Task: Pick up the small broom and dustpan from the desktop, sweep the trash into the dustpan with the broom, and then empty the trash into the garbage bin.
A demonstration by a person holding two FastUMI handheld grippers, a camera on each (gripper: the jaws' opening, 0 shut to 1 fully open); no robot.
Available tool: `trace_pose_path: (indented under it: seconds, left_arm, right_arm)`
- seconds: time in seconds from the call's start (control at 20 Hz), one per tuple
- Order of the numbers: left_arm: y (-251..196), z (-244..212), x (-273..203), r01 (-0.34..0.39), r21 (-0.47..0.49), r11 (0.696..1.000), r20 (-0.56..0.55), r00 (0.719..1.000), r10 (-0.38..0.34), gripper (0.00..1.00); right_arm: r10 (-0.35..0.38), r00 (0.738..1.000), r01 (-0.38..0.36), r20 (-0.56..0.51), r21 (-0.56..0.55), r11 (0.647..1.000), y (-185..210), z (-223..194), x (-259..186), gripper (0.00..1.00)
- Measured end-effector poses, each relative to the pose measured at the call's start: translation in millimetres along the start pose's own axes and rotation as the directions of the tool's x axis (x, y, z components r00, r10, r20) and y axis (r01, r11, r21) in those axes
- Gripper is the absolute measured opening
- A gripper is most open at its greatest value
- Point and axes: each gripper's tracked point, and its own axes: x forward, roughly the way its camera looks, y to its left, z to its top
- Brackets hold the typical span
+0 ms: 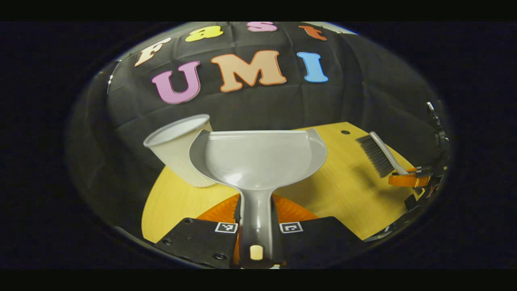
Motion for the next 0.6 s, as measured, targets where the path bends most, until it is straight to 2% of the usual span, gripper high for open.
trace_pose_path:
  seconds: [0.1,0.25,0.6]
  left_arm:
    - [-9.7,-31.2,9.7,0.019,-0.04,0.999,-0.071,0.997,-0.022,0.23]
    - [-12.7,-72.8,11.6,0.009,-0.059,0.998,-0.151,0.988,-0.018,0.24]
    - [-15.7,-124.1,19.5,-0.006,-0.049,0.999,-0.217,0.976,-0.004,0.24]
  right_arm:
    - [-0.021,0.999,0.021,-0.034,-0.024,1.0,-1.8,-1.6,2.6,0.17]
    - [-0.038,0.996,0.033,-0.087,-0.06,0.998,-3.0,-9.0,14.2,0.18]
    - [-0.103,0.97,0.084,-0.221,-0.094,0.992,-2.4,-4.1,8.3,0.17]
